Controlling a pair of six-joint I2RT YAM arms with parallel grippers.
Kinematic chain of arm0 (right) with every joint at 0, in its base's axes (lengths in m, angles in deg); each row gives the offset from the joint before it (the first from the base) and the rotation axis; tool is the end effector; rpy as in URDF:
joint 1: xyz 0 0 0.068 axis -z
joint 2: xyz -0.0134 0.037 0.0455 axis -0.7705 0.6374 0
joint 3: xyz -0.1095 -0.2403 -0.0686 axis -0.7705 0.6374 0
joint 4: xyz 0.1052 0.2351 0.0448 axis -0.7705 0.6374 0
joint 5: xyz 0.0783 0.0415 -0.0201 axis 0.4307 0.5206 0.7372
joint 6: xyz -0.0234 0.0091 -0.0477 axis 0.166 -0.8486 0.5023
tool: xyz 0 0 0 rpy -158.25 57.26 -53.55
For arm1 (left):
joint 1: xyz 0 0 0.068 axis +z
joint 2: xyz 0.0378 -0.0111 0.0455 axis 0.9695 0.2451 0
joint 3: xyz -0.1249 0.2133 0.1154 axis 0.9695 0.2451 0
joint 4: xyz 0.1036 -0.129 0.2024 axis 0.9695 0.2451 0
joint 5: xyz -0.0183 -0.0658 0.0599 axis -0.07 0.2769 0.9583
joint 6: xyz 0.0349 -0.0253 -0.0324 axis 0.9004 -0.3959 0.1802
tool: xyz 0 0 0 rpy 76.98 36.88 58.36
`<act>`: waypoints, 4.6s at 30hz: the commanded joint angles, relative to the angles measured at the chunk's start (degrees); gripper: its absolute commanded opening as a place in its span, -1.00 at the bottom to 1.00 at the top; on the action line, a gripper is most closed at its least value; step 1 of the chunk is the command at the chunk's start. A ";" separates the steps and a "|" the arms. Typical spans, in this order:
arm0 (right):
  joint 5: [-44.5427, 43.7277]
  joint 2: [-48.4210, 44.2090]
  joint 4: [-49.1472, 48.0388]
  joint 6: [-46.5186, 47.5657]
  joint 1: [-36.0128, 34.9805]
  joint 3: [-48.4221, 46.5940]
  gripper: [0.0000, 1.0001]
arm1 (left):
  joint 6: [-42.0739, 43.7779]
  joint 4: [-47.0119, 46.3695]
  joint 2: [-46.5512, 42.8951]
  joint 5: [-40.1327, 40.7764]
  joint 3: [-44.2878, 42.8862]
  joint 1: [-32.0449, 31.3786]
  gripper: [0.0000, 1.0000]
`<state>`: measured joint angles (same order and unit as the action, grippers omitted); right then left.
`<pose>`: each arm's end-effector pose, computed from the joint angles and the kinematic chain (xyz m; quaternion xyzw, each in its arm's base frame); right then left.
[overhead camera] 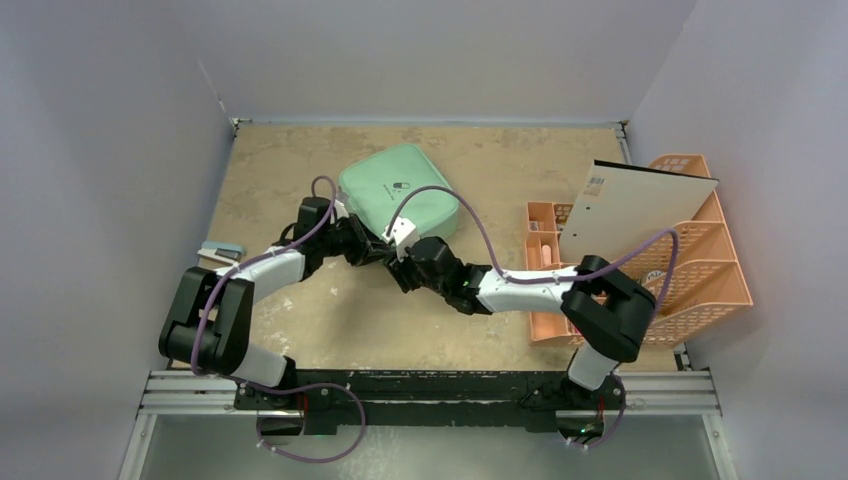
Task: Organize the medicine kit
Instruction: Zip the medicine box at the center of the board.
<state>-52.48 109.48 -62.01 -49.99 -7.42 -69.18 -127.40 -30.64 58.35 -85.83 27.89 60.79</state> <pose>0.1974 0.3016 0.2117 -0.3175 0.7574 0.2308 0.5217 0.2706 -0.0937 0.1744 -0.2245 0.8412 -0.4677 0.1527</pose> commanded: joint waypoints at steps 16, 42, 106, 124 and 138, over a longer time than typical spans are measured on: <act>-16.65 9.59 -20.85 23.26 -4.92 -1.04 -0.08 | -0.25 -2.08 -0.22 1.50 -2.39 -0.34 -0.88; -12.85 12.82 -35.13 11.13 -4.67 4.23 -1.00 | 4.55 13.02 -9.68 8.04 -4.47 -0.62 -0.32; -1.89 4.16 -10.14 -6.76 5.28 2.40 -1.00 | 17.78 29.34 -9.76 23.18 -13.18 0.88 -0.27; 2.69 16.25 -4.59 -12.01 -5.58 -17.63 -1.00 | 13.31 27.88 -17.77 8.79 -5.58 16.59 0.10; -0.43 15.73 -2.10 -11.94 -6.16 -16.58 -1.00 | 11.99 22.71 -13.43 16.78 -0.11 16.52 -0.18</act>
<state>-51.80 127.23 -64.61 -61.64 -12.95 -85.16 -115.68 -5.20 44.60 -74.14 27.10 77.20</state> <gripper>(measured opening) 0.011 0.451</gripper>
